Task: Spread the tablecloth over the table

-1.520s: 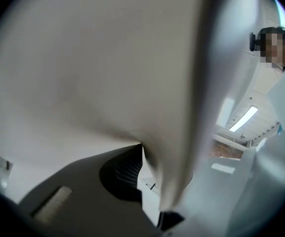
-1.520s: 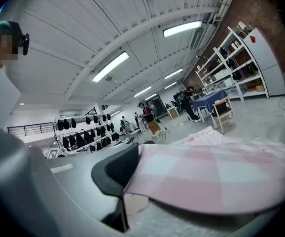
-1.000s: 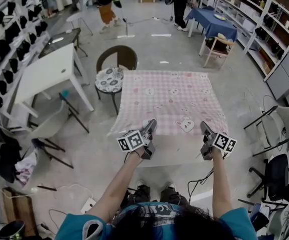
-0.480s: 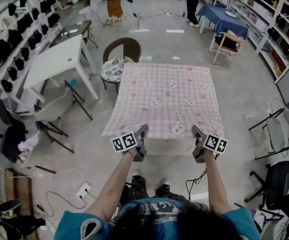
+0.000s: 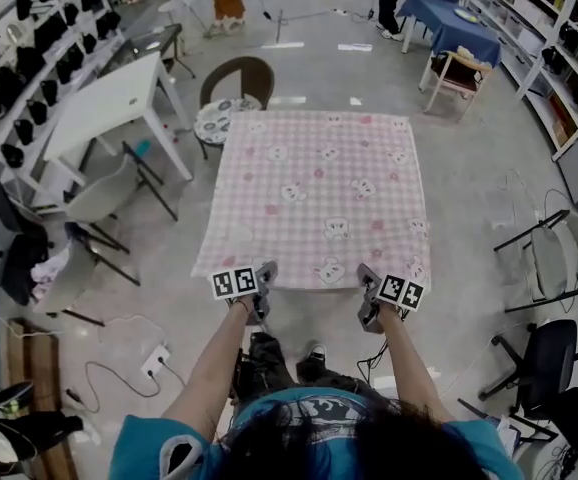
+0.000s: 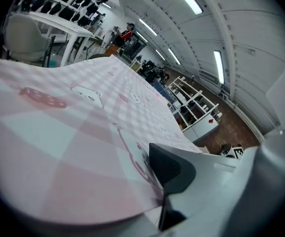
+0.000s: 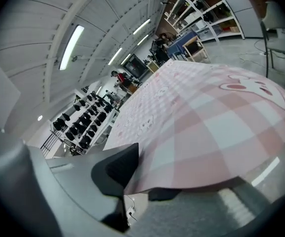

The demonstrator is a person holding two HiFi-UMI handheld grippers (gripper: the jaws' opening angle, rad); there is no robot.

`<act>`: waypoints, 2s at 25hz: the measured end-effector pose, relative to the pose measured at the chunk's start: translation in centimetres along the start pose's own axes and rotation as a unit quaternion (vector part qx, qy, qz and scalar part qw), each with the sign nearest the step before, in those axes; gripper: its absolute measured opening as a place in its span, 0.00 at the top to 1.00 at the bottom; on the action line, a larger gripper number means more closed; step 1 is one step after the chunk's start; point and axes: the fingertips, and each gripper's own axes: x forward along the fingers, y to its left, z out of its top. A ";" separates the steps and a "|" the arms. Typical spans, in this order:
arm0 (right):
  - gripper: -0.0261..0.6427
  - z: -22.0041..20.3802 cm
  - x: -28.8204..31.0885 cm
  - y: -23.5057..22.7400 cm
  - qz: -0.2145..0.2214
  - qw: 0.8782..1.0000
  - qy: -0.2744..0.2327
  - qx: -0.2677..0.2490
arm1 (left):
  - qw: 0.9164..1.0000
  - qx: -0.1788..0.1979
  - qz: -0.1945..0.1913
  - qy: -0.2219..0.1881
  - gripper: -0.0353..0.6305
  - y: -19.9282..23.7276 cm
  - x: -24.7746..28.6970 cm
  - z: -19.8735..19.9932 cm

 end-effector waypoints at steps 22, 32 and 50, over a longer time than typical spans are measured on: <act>0.88 -4.6 0.0 -4.7 -0.034 0.996 0.009 0.077 | 0.997 0.026 0.068 -0.008 0.75 2.2 0.6 -3.0; 0.82 -5.6 -2.9 -3.7 -0.006 0.999 0.012 0.045 | 0.997 0.029 0.064 0.020 0.62 0.8 -2.3 -6.6; 0.82 -7.2 -8.3 1.7 0.047 0.998 -0.033 0.026 | 0.991 0.118 -0.008 -0.058 0.68 -6.9 -9.2 -4.8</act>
